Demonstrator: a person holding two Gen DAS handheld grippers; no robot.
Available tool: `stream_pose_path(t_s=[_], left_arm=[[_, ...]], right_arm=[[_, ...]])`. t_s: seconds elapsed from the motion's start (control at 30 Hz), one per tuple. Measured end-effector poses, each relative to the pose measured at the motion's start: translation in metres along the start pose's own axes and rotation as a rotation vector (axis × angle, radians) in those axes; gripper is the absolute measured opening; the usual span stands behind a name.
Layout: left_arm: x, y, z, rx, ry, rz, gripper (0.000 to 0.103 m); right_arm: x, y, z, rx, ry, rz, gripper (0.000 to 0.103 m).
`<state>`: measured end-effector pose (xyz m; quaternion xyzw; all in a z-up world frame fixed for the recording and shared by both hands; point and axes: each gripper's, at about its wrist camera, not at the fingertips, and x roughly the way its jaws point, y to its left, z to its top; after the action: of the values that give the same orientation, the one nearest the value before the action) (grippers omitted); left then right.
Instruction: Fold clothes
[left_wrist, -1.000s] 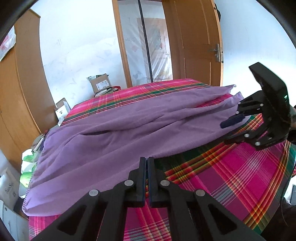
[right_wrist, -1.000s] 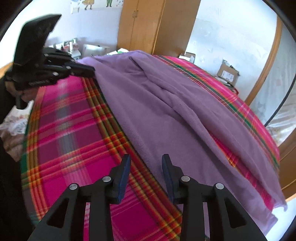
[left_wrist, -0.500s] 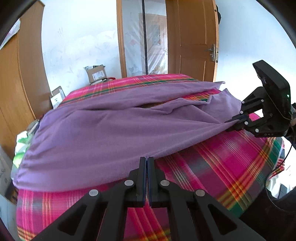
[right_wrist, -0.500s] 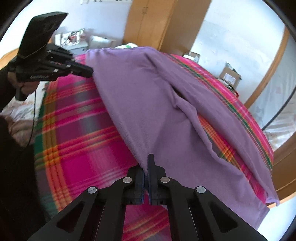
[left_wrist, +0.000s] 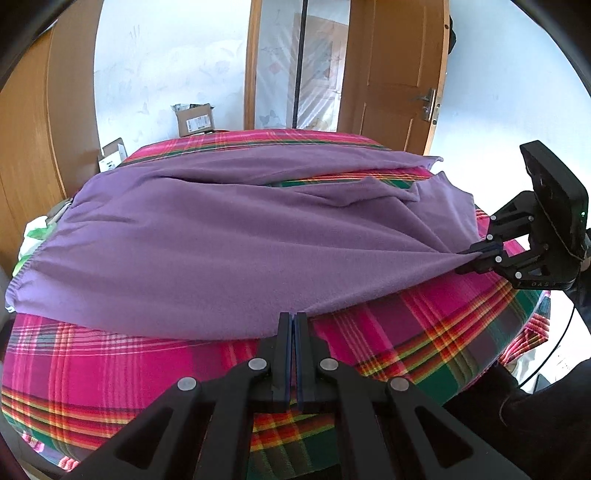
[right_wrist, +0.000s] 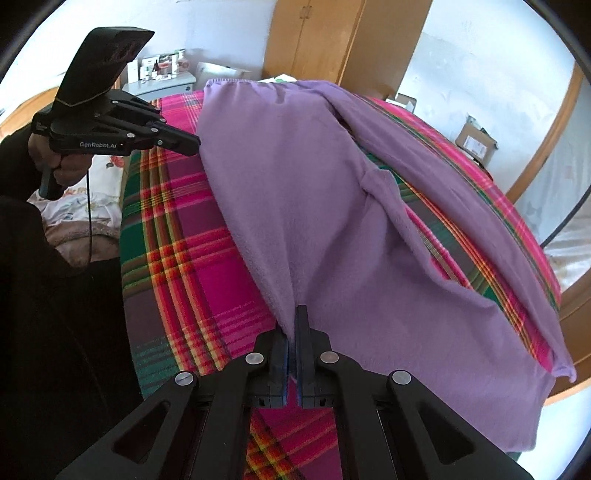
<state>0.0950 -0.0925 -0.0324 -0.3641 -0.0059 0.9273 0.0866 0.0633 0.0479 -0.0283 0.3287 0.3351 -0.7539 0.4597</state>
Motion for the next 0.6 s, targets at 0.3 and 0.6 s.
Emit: stream_pose_path(t_s=[0.3,0.6], left_arm=[[-0.014,0.026,-0.006,-0.110,-0.003,-0.074,0.002],[-0.043,0.144,0.006,-0.381,-0.098,0.324,0.026]], right_arm=[[-0.008,-0.013,-0.004,0.080,-0.022,0.060,0.014],[-0.028,-0.047,-0.004,0.266,-0.131,0.010,0.030]])
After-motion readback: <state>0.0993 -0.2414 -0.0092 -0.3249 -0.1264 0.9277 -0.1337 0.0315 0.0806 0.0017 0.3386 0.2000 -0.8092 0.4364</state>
